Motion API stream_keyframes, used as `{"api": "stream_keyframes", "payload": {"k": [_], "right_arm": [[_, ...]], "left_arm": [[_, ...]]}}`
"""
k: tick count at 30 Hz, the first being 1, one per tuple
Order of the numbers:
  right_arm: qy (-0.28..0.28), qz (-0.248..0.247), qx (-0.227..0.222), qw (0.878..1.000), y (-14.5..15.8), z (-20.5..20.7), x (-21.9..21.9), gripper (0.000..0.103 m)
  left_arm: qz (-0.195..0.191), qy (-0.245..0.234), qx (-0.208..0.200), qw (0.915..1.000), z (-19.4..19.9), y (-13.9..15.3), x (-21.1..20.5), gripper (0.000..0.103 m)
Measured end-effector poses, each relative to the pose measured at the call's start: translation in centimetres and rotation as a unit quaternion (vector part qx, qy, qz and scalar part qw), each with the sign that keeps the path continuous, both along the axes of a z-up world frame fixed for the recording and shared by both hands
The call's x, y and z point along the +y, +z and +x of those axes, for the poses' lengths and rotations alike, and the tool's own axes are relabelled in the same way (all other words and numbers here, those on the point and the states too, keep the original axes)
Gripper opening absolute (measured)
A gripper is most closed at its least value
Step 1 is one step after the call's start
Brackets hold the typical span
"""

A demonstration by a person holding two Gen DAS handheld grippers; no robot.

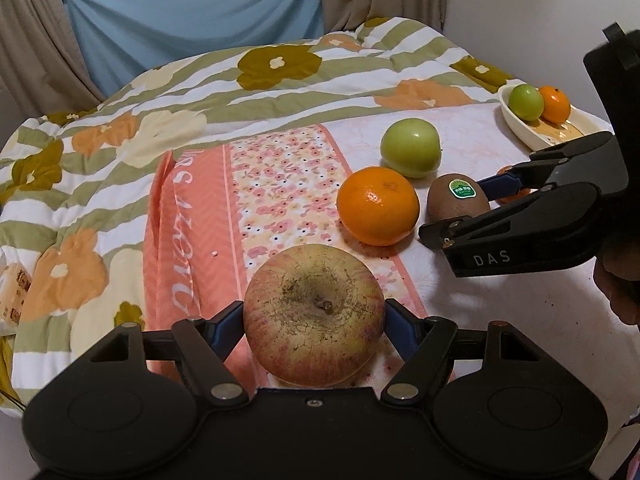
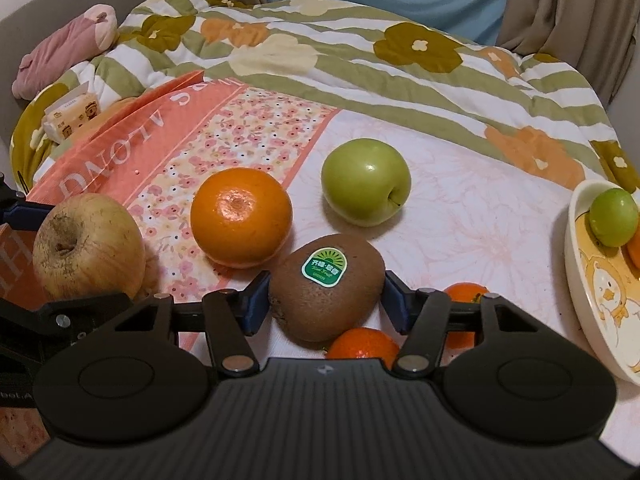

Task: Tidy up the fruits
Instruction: 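Grasp the red apple with the left tool while the right tool grasps the kiwi, then carry the red apple and kiwi over the duck bowl with both tools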

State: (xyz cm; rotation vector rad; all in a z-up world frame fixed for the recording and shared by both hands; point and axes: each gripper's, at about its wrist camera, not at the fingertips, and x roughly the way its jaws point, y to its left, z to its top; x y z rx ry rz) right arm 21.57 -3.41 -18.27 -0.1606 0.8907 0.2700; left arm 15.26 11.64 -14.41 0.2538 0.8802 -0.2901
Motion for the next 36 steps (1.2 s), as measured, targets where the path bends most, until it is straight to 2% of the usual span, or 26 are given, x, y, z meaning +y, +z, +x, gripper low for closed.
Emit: {"api": "stream_keyframes", "payload": {"k": [10,19,27,36], "right_arm": [[-0.007,0.015,-0.021,1.0,2.8,-0.9,-0.6,0.073],[-0.005,0.033,-0.048,0.998,7.7,-2.8,-3.1,0.072],[-0.017,0.043,-0.078,0.996,12.2,-5.0,-8.3,0.072],[-0.037,0.046,-0.091,0.994,14.1,-6.7,-16.5,0.072]], "left_arm": [[-0.004,0.016,-0.022,0.9996,-0.8,2.4,-0.2,0.077],[-0.009,0.029,-0.05,0.9983,-2.2,6.3,-1.8,0.077],[-0.019,0.034,-0.077,0.9963,-3.6,10.1,-5.8,0.077],[-0.029,0.024,-0.095,0.9947,-4.4,12.2,-12.7,0.077]]}}
